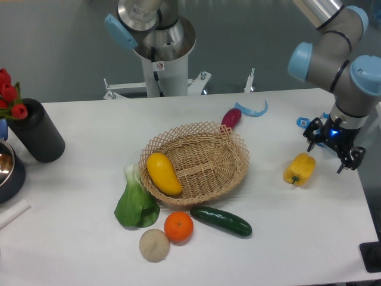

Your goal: Pick up the yellow pepper from the table

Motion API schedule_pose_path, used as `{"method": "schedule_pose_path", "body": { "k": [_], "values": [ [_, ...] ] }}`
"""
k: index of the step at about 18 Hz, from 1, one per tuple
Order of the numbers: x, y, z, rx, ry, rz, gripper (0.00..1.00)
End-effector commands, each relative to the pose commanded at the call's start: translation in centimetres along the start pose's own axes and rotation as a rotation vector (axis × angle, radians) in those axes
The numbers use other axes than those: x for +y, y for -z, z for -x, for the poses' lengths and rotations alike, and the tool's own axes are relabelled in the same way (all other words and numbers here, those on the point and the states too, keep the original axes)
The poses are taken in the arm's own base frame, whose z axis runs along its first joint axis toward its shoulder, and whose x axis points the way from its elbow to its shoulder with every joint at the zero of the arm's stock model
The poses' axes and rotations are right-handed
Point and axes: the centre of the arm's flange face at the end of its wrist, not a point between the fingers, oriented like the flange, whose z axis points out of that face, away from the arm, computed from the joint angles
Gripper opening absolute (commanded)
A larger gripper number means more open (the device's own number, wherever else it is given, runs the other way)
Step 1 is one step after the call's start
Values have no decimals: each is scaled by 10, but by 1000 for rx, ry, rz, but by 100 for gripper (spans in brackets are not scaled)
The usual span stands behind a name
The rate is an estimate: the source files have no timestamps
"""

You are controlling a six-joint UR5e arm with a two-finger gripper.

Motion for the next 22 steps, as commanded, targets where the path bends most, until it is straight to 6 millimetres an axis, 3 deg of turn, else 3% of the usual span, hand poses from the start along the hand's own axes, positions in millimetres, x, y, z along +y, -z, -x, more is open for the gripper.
{"method": "schedule_pose_path", "body": {
  "k": [8,11,14,18,22],
  "values": [
    [-1,-5,-2,8,15,-6,100],
    [17,-12,-7,12,40,-28,100],
    [14,-17,-10,18,50,-39,100],
    [10,-35,-24,62,88,-43,100],
    [12,-52,-24,84,120,-48,100]
  ]
}}
